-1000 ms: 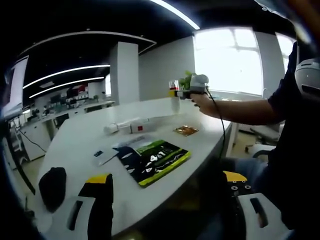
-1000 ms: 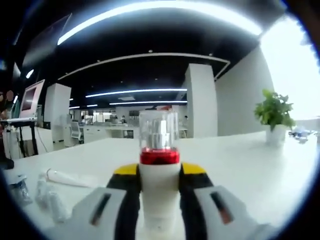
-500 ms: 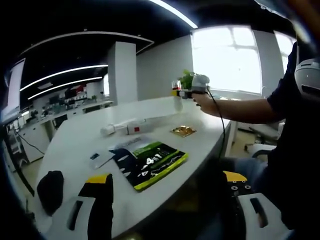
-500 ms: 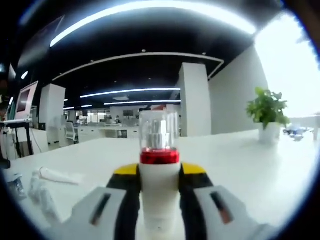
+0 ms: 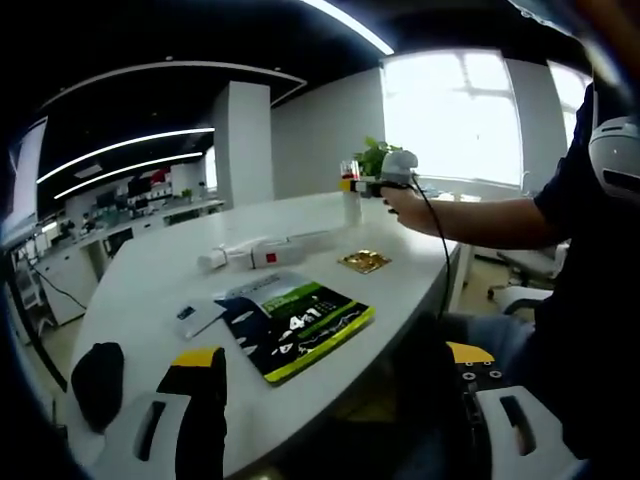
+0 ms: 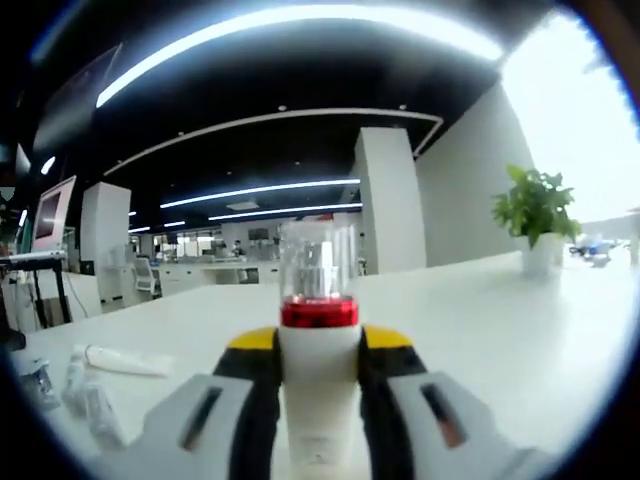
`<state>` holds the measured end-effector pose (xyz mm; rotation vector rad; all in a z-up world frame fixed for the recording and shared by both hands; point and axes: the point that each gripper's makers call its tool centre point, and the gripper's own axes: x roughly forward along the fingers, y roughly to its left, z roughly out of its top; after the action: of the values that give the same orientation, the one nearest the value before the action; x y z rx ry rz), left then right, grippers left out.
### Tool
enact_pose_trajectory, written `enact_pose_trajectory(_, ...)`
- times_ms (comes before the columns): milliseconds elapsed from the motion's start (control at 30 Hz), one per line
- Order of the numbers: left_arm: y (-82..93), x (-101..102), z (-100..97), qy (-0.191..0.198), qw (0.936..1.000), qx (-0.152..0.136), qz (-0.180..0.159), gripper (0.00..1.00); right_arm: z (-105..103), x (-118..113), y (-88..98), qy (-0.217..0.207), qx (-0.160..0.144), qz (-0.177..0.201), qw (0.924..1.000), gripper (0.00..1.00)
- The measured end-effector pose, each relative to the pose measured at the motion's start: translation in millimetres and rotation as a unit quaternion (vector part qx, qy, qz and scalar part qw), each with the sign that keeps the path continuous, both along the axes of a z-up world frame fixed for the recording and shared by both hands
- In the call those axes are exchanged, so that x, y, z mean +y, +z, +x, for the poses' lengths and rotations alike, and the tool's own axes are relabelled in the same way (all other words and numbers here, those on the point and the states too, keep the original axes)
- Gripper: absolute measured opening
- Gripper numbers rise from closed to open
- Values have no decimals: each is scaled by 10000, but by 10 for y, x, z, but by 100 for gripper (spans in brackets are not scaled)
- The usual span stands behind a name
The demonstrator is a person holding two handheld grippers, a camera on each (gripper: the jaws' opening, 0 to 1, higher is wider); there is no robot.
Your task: Arrange the skincare products in the storage area until every visible bottle or jar stands upright without overlapping.
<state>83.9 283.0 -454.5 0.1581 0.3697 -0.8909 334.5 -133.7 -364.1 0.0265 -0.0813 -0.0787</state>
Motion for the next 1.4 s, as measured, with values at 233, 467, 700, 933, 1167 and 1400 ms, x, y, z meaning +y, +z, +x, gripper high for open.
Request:
enact_pose_trajectory(233,-11,11,-3,6,10000,5,17,90,18,5,9,-105,-77,-189,9997,28)
enact_pose_trajectory(467,-6,-3,-8,-18,10000,-10,17,90,-6,95,5,-149,-161,-395,9990,29)
enact_pose_trajectory(700,5,0,-15,-29,10000,-13,35,90,-34,97,11,-252,-192,-567,9979,29)
enact_pose_trajectory(933,5,-1,-11,-39,10000,1,35,89,-40,80,13,-292,-204,-548,9979,29)
enact_pose_trajectory(1167,10,7,-3,-20,10000,-13,43,89,-22,85,20,-280,-204,-544,9979,30)
enact_pose_trajectory(1400,-13,12,-4,-12,10000,18,45,89,-12,77,132,-253,-394,-635,9969,30)
